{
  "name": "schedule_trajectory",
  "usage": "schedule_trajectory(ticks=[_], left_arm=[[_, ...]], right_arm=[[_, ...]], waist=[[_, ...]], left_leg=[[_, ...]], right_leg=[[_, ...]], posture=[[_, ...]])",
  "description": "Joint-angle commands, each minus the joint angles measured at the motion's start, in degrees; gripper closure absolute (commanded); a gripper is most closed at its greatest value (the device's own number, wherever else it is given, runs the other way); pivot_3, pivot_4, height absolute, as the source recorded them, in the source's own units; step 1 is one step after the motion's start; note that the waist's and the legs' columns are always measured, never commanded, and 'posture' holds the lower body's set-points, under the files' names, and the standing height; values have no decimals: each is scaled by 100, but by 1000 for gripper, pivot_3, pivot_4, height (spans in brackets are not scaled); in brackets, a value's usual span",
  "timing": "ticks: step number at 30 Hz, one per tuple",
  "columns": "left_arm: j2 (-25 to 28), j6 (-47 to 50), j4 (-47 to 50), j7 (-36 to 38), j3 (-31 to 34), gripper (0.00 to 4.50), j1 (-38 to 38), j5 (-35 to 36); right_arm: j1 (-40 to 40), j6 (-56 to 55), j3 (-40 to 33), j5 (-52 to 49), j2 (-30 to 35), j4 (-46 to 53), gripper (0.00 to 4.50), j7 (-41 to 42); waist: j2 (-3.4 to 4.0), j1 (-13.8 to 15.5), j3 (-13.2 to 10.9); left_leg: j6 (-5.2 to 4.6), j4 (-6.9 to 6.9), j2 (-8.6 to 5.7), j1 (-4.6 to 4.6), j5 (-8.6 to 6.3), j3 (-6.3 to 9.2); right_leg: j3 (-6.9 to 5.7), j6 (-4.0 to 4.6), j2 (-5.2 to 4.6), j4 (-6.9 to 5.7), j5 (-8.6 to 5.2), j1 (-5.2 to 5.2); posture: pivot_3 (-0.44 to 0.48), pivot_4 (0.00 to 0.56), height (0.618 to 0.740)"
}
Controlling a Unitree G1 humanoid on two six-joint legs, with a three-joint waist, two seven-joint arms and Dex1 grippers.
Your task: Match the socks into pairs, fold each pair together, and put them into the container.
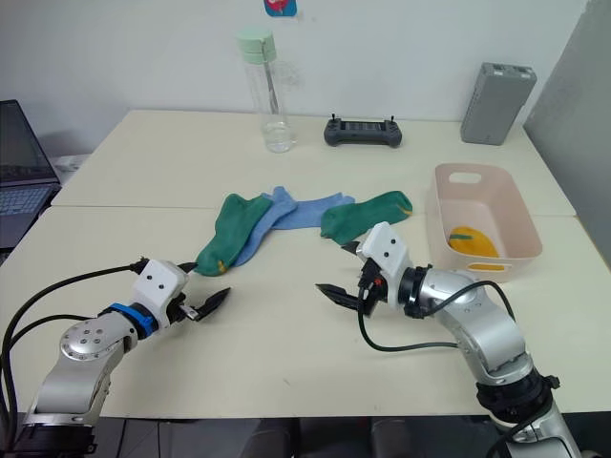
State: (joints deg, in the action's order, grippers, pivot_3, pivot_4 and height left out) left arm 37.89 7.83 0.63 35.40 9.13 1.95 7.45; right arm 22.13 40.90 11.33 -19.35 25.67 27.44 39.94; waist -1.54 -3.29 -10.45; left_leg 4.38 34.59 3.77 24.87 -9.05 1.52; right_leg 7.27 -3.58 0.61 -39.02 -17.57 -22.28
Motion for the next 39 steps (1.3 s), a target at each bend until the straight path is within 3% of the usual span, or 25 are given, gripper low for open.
schedule_trajectory(ticks=[1,10,18,23,30,39], left_arm=[[22,-172,-98,-155,130,1518,154,-99],[-14,-340,-607,-58,-80,4441,559,-218],[39,-511,-651,66,9,4476,662,-91],[78,-174,144,577,249,4476,438,654],[312,970,1309,1105,227,4476,359,1590],[508,2068,2482,1447,-399,4476,384,2059]], right_arm=[[7,-33,-83,-127,88,302,0,37],[56,-55,-56,-178,106,248,0,25],[23,-7,-89,-236,124,347,0,-21],[19,67,-149,-350,113,424,0,-66],[29,-12,-233,-346,189,259,0,17],[83,-95,-292,-332,256,136,0,97]], waist=[[0,1,0],[-1,2,1],[-1,2,1],[-2,1,1],[-2,4,1],[-3,-4,0]], left_leg=[[0,0,0,0,0,0],[0,0,-1,0,0,0],[0,-3,-1,0,0,0],[0,-4,0,1,0,0],[0,-4,1,0,0,1],[0,-2,0,0,0,0]], right_leg=[[1,0,0,0,0,0],[0,-12,0,0,7,0],[-1,-12,0,0,7,0],[-2,-12,0,-1,7,0],[-2,2,0,-1,-2,0],[0,-6,0,0,3,1]], posture=[[0,150,740],[0,150,740],[0,150,740],[0,150,740],[0,150,740],[0,150,740]])
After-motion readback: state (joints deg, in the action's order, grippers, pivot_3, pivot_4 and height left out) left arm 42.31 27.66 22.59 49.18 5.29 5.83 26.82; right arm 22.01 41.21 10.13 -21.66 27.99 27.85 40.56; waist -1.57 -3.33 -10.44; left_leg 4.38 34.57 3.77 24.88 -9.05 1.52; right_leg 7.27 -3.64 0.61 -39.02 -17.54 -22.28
